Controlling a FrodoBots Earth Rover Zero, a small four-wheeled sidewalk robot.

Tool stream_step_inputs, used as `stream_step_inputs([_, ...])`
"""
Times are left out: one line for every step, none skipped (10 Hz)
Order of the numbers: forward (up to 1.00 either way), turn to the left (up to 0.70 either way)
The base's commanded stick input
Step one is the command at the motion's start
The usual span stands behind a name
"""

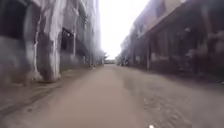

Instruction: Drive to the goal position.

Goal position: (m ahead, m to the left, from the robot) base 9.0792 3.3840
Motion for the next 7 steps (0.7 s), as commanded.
stream_step_inputs([1.0,0.0])
stream_step_inputs([1.0,0.0])
stream_step_inputs([1.0,0.0])
stream_step_inputs([1.0,0.0])
stream_step_inputs([1.0,0.0])
stream_step_inputs([1.0,0.0])
stream_step_inputs([1.0,0.0])
